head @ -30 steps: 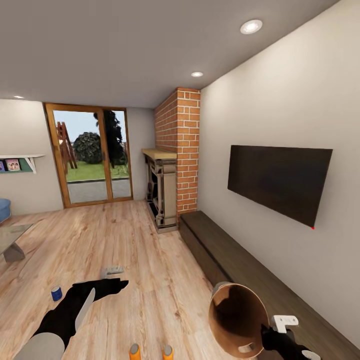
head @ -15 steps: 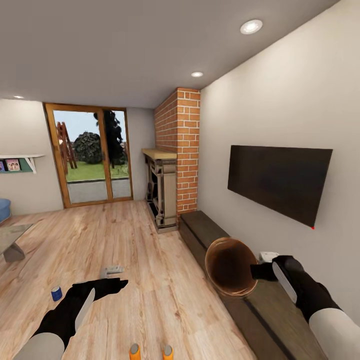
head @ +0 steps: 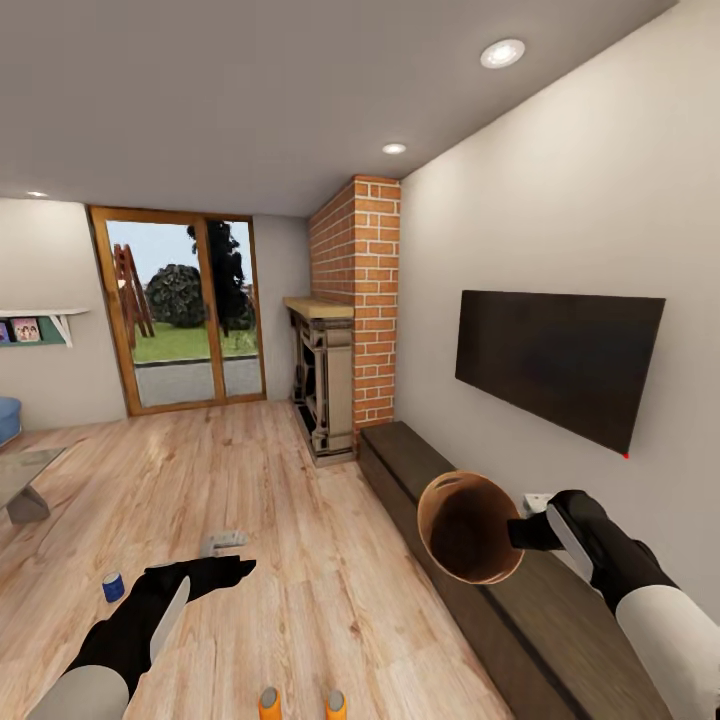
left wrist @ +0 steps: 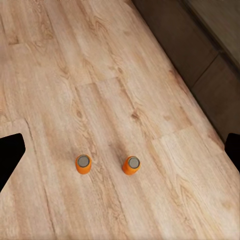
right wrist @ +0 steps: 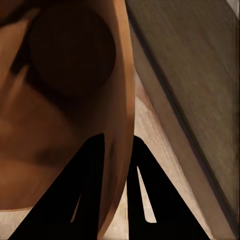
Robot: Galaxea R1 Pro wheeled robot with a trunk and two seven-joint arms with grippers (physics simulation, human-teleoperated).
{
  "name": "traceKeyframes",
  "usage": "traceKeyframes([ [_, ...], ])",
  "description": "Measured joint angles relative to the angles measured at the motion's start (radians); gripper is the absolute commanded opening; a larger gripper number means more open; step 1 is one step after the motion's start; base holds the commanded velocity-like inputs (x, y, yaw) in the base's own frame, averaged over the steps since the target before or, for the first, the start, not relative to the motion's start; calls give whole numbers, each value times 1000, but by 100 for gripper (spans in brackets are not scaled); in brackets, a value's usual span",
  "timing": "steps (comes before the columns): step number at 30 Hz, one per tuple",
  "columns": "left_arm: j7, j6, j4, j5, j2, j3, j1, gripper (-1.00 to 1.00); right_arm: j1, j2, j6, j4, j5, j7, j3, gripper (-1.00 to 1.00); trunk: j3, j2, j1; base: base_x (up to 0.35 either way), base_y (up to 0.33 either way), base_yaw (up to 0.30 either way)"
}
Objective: Put the three can of soda from the living room inside the tash can in the kitchen.
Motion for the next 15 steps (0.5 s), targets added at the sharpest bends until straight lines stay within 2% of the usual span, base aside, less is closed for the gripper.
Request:
traceKeyframes([
  [12, 0, -2, 0, 1, 0, 0, 0, 100, -1, 1, -3, 1, -5, 2, 10, -100, 0, 0, 0, 0, 0, 0],
  [15, 0, -2, 0, 1, 0, 0, 0, 100, -1, 8, -3, 1, -8, 7, 15, -100, 0, 0, 0, 0, 0, 0],
])
